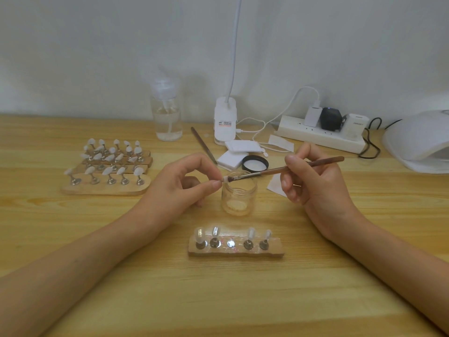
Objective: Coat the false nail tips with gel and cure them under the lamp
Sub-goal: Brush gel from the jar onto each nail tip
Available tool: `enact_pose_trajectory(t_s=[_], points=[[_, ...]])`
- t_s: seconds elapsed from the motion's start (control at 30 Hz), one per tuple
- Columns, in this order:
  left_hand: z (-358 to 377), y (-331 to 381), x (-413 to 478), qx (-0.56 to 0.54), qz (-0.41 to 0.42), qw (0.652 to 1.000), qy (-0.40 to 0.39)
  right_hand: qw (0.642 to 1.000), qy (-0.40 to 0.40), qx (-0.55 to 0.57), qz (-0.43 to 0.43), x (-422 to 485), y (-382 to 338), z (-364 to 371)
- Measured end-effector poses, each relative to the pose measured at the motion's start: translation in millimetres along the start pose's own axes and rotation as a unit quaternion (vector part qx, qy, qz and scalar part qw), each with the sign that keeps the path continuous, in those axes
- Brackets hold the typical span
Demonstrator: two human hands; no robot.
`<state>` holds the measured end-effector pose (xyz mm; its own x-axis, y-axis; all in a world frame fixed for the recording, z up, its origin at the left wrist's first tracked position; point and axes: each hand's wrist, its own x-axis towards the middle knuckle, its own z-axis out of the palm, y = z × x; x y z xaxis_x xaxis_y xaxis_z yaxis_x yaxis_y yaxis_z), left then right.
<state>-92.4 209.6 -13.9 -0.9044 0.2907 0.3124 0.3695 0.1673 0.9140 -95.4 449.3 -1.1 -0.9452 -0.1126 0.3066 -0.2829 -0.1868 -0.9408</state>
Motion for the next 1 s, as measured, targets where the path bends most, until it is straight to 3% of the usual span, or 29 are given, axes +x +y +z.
enact_pose_trajectory(t_s=[0.5,0.67,0.87,1.0], points=[[0.3,-2.4,0.7,-0.010,0.003,1.000,-0.002,1.000,0.018,0.017,0.009,1.5,1.9,-2.5],[-0.8,-2.4,0.1,-0.008,0.005,1.000,-0.004,0.999,-0.015,0.031,-0.004,1.7,1.2,-1.4],[-0.4,-2.0,0.0,-0.009,0.005,1.000,-0.004,1.000,0.014,0.021,0.006,1.9,2.7,-3.0],[-0.5,-1.5,0.1,-0.010,0.004,1.000,-0.003,0.999,-0.015,0.032,-0.005,1.4,1.5,-2.6]])
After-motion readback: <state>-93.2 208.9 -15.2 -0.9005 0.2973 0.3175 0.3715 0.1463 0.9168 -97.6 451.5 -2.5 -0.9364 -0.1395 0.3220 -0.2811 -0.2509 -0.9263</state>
